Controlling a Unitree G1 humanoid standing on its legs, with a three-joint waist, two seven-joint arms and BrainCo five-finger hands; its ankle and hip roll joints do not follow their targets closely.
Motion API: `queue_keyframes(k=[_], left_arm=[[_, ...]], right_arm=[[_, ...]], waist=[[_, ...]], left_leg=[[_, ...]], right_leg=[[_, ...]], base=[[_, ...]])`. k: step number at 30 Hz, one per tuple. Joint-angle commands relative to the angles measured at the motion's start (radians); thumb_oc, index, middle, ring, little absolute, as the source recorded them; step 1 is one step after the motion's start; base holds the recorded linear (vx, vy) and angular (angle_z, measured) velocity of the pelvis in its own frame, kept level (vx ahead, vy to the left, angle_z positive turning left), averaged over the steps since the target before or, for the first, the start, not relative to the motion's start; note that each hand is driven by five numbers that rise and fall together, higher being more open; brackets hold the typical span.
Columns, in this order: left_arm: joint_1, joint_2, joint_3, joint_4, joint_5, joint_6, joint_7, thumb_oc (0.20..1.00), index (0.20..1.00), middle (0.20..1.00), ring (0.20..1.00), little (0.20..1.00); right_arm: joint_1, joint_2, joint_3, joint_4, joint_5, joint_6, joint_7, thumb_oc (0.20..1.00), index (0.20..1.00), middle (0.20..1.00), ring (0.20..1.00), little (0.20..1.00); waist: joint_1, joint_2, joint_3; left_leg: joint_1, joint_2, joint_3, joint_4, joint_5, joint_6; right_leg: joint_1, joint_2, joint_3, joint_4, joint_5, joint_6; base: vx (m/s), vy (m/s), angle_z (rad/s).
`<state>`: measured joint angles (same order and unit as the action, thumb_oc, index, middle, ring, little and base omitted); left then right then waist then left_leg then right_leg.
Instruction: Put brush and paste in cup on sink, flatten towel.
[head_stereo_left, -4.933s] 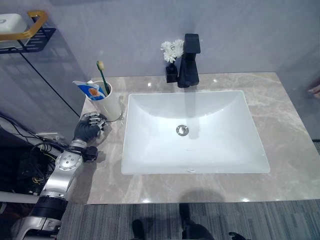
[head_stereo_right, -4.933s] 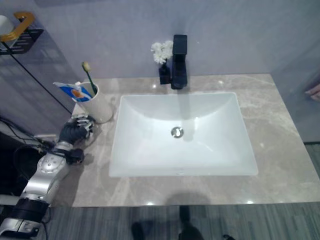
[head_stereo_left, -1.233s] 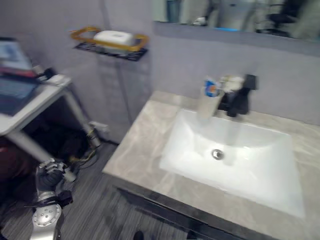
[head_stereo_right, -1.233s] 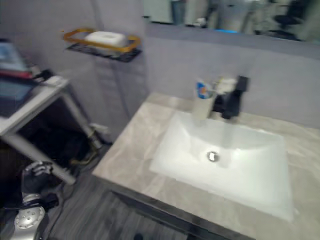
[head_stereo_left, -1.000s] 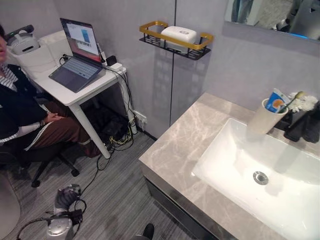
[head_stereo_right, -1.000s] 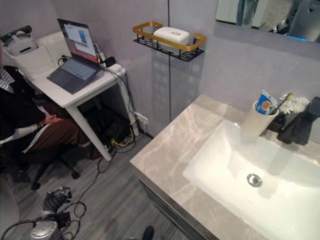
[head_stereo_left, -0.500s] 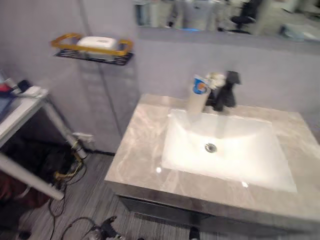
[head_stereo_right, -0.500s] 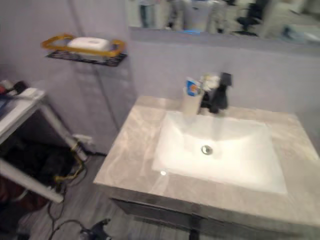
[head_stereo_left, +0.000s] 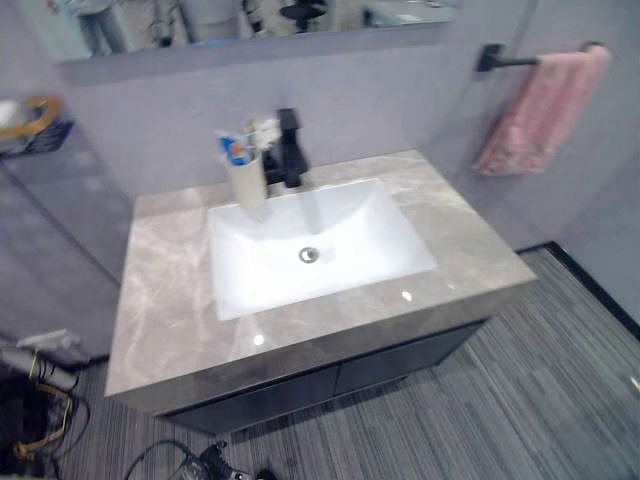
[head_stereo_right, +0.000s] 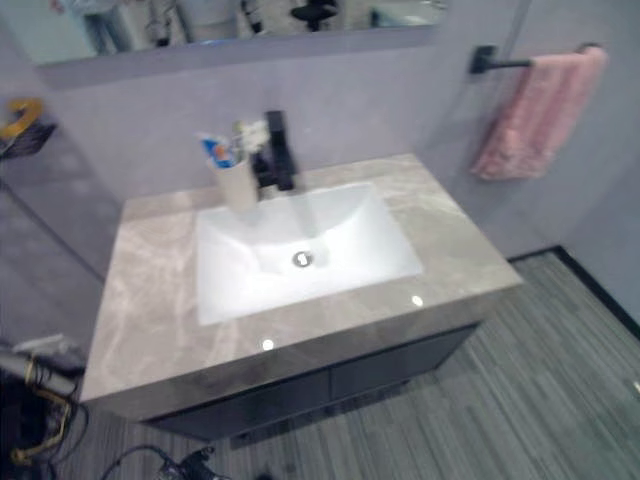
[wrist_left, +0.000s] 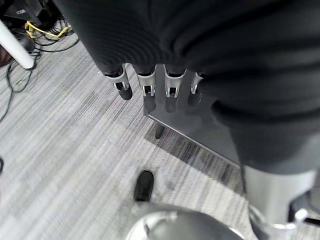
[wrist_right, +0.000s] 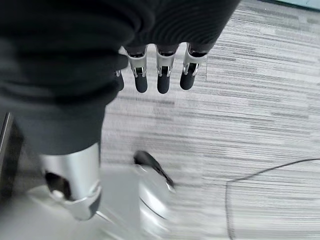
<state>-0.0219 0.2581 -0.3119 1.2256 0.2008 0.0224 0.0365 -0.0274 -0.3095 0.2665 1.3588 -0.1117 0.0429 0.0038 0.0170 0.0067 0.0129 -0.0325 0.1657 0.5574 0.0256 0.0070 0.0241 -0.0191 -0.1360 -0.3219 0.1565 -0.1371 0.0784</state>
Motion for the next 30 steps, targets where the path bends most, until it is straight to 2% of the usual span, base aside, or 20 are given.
queue_keyframes(k=[1, 4, 5, 6, 8, 9, 10, 11, 12, 14, 15, 16, 17, 18, 21, 25, 26, 28, 29, 30], left_arm=[[-0.033, 0.024, 0.026, 0.012, -0.051, -0.006, 0.043, 1.0, 1.0, 1.0, 1.0, 1.0], [-0.061, 0.023, -0.04, 0.019, 0.037, -0.017, 0.046, 1.0, 1.0, 1.0, 1.0, 1.0], [-0.063, 0.022, -0.04, 0.02, 0.039, -0.018, 0.047, 1.0, 1.0, 1.0, 1.0, 1.0], [-0.074, 0.028, -0.048, 0.019, 0.05, -0.017, 0.047, 1.0, 1.0, 1.0, 1.0, 1.0], [-0.102, 0.029, -0.07, 0.013, 0.056, -0.024, 0.05, 1.0, 1.0, 1.0, 1.0, 1.0], [-0.103, 0.029, -0.07, 0.014, 0.056, -0.024, 0.05, 1.0, 1.0, 1.0, 1.0, 1.0], [-0.118, 0.026, -0.077, 0.008, 0.045, -0.03, 0.051, 1.0, 1.0, 1.0, 1.0, 1.0], [-0.124, 0.022, -0.081, 0.016, 0.045, -0.03, 0.056, 1.0, 1.0, 1.0, 1.0, 1.0], [-0.124, 0.022, -0.081, 0.016, 0.045, -0.03, 0.056, 1.0, 1.0, 1.0, 1.0, 1.0], [-0.133, 0.012, -0.106, 0.029, 0.056, -0.039, 0.063, 1.0, 1.0, 1.0, 1.0, 1.0], [-0.133, 0.012, -0.106, 0.03, 0.056, -0.039, 0.063, 1.0, 1.0, 1.0, 1.0, 1.0], [-0.136, 0.011, -0.127, 0.035, 0.08, -0.043, 0.067, 1.0, 1.0, 1.0, 1.0, 1.0], [-0.139, 0.012, -0.136, 0.035, 0.09, -0.043, 0.071, 1.0, 1.0, 1.0, 1.0, 1.0], [-0.139, 0.012, -0.136, 0.035, 0.09, -0.043, 0.071, 1.0, 1.0, 1.0, 1.0, 1.0], [-0.146, 0.014, -0.155, 0.015, 0.103, -0.048, 0.081, 1.0, 1.0, 1.0, 1.0, 1.0], [-0.144, 0.005, -0.164, 0.004, 0.101, -0.062, 0.094, 1.0, 1.0, 1.0, 1.0, 1.0], [-0.144, 0.002, -0.171, 0.002, 0.105, -0.066, 0.1, 1.0, 1.0, 1.0, 1.0, 1.0], [-0.145, 0.001, -0.173, 0.0, 0.103, -0.067, 0.103, 1.0, 1.0, 1.0, 1.0, 1.0], [-0.15, 0.006, -0.171, -0.013, 0.086, -0.07, 0.108, 1.0, 1.0, 1.0, 1.0, 1.0], [-0.152, 0.013, -0.181, -0.03, 0.088, -0.073, 0.109, 1.0, 1.0, 1.0, 1.0, 1.0]], right_arm=[[-0.029, -0.004, 0.021, 0.009, 0.034, -0.021, -0.009, 1.0, 1.0, 1.0, 1.0, 1.0], [-0.031, -0.021, 0.045, -0.017, 0.037, -0.032, -0.015, 1.0, 1.0, 1.0, 1.0, 1.0], [-0.031, -0.022, 0.044, -0.018, 0.037, -0.032, -0.015, 1.0, 1.0, 1.0, 1.0, 1.0], [-0.03, -0.033, 0.054, -0.021, 0.029, -0.038, -0.013, 1.0, 1.0, 1.0, 1.0, 1.0], [-0.023, -0.063, 0.063, -0.005, 0.005, -0.043, -0.014, 1.0, 1.0, 1.0, 1.0, 1.0], [-0.023, -0.063, 0.063, -0.005, 0.005, -0.043, -0.014, 1.0, 1.0, 1.0, 1.0, 1.0], [-0.024, -0.082, 0.06, 0.005, 0.0, -0.044, -0.016, 1.0, 1.0, 1.0, 1.0, 1.0], [-0.024, -0.085, 0.062, 0.014, -0.005, -0.045, -0.019, 1.0, 1.0, 1.0, 1.0, 1.0], [-0.024, -0.085, 0.062, 0.014, -0.005, -0.045, -0.019, 1.0, 1.0, 1.0, 1.0, 1.0], [-0.039, -0.084, 0.1, 0.015, -0.037, -0.051, -0.021, 1.0, 1.0, 1.0, 1.0, 1.0], [-0.04, -0.084, 0.1, 0.015, -0.037, -0.051, -0.021, 1.0, 1.0, 1.0, 1.0, 1.0], [-0.048, -0.077, 0.129, -0.01, -0.042, -0.058, -0.016, 1.0, 1.0, 1.0, 1.0, 1.0], [-0.05, -0.073, 0.134, -0.016, -0.036, -0.06, -0.014, 1.0, 1.0, 1.0, 1.0, 1.0], [-0.05, -0.073, 0.134, -0.016, -0.036, -0.06, -0.014, 1.0, 1.0, 1.0, 1.0, 1.0], [-0.048, -0.066, 0.138, -0.04, -0.015, -0.065, -0.014, 1.0, 1.0, 1.0, 1.0, 1.0], [-0.039, -0.056, 0.115, -0.045, 0.015, -0.066, -0.026, 1.0, 1.0, 1.0, 1.0, 1.0], [-0.041, -0.053, 0.108, -0.038, 0.019, -0.065, -0.027, 1.0, 1.0, 1.0, 1.0, 1.0], [-0.043, -0.048, 0.104, -0.03, 0.021, -0.064, -0.03, 1.0, 1.0, 1.0, 1.0, 1.0], [-0.064, -0.038, 0.104, -0.024, 0.021, -0.06, -0.036, 1.0, 1.0, 1.0, 1.0, 1.0], [-0.078, -0.033, 0.106, -0.023, 0.015, -0.058, -0.04, 1.0, 1.0, 1.0, 1.0, 1.0]], waist=[[-0.003, -0.033, 0.002], [-0.012, -0.026, 0.029], [-0.01, -0.024, 0.031], [-0.01, -0.021, 0.042], [0.002, -0.008, 0.07], [0.0, -0.008, 0.071], [0.005, -0.006, 0.083], [0.007, -0.006, 0.084], [0.007, -0.006, 0.084], [0.018, -0.013, 0.089], [0.018, -0.012, 0.086], [0.021, -0.016, 0.086], [0.019, -0.017, 0.083], [0.02, -0.017, 0.082], [0.003, -0.01, 0.069], [-0.009, -0.009, 0.062], [-0.018, -0.008, 0.062], [-0.012, -0.007, 0.061], [-0.003, -0.005, 0.077], [0.028, 0.0, 0.083]], left_leg=[[-0.123, -0.057, -0.017, -0.04, 0.108, -0.039], [-0.153, -0.032, -0.065, -0.025, 0.153, -0.077], [-0.152, -0.03, -0.064, -0.025, 0.155, -0.079], [-0.162, -0.032, -0.104, -0.026, 0.167, -0.088], [-0.204, -0.058, -0.266, -0.013, 0.178, -0.087], [-0.205, -0.058, -0.268, -0.012, 0.178, -0.087], [-0.216, -0.101, -0.405, 0.004, 0.157, -0.083], [-0.221, -0.12, -0.463, 0.017, 0.145, -0.078], [-0.222, -0.119, -0.463, 0.017, 0.145, -0.078], [-0.217, -0.196, -0.634, 0.066, 0.094, -0.063], [-0.221, -0.195, -0.635, 0.065, 0.097, -0.063], [-0.209, -0.259, -0.741, 0.105, 0.059, -0.044], [-0.207, -0.274, -0.763, 0.122, 0.041, -0.039], [-0.21, -0.273, -0.763, 0.121, 0.044, -0.039], [-0.185, -0.278, -0.753, 0.112, 0.022, -0.024], [-0.149, -0.269, -0.683, 0.079, -0.003, -0.005], [-0.14, -0.264, -0.648, 0.063, -0.009, 0.002], [-0.133, -0.257, -0.621, 0.049, -0.012, 0.008], [-0.126, -0.239, -0.581, 0.03, -0.016, 0.016], [-0.128, -0.211, -0.537, 0.019, -0.016, 0.007]], right_leg=[[0.096, 0.023, 0.041, -0.047, -0.009, 0.02], [0.109, 0.065, 0.079, -0.117, -0.001, -0.001], [0.109, 0.067, 0.08, -0.117, 0.0, -0.003], [0.103, 0.078, 0.097, -0.121, 0.0, -0.012], [0.085, 0.104, 0.113, -0.137, 0.025, -0.032], [0.086, 0.104, 0.111, -0.137, 0.025, -0.032], [0.075, 0.116, 0.152, -0.146, 0.039, -0.039], [0.069, 0.123, 0.173, -0.154, 0.051, -0.04], [0.068, 0.123, 0.173, -0.154, 0.051, -0.04], [0.056, 0.137, 0.266, -0.159, 0.072, -0.036], [0.052, 0.138, 0.266, -0.16, 0.074, -0.036], [0.042, 0.155, 0.358, -0.148, 0.084, -0.032], [0.039, 0.164, 0.403, -0.143, 0.085, -0.03], [0.035, 0.165, 0.404, -0.144, 0.088, -0.03], [0.024, 0.179, 0.478, -0.139, 0.093, -0.026], [-0.009, 0.172, 0.546, -0.136, 0.11, -0.006], [-0.029, 0.166, 0.571, -0.134, 0.12, 0.013], [-0.042, 0.162, 0.585, -0.124, 0.124, 0.021], [-0.09, 0.146, 0.536, -0.075, 0.122, 0.032], [-0.117, 0.087, 0.362, -0.048, 0.105, 0.037]], base=[[-0.06, -0.194, -0.76], [-0.13, -0.291, -0.46], [-0.15, -0.257, -0.24], [-0.19, -0.211, -0.46], [-0.21, -0.227, -0.53], [-0.11, -0.165, -0.4], [-0.08, -0.156, -0.15], [-0.08, -0.156, -0.26], [-0.03, -0.091, -0.44], [-0.02, -0.079, -0.67], [0.06, -0.044, -0.68], [0.09, 0.005, -1.51], [0.09, 0.006, -1.91], [0.06, 0.026, -1.89], [0.09, 0.076, -1.17], [0.03, 0.119, -1.14], [0.0, 0.136, -0.81], [-0.02, 0.106, -1.02], [-0.12, 0.072, -1.09], [-0.12, 0.029, -0.81]])
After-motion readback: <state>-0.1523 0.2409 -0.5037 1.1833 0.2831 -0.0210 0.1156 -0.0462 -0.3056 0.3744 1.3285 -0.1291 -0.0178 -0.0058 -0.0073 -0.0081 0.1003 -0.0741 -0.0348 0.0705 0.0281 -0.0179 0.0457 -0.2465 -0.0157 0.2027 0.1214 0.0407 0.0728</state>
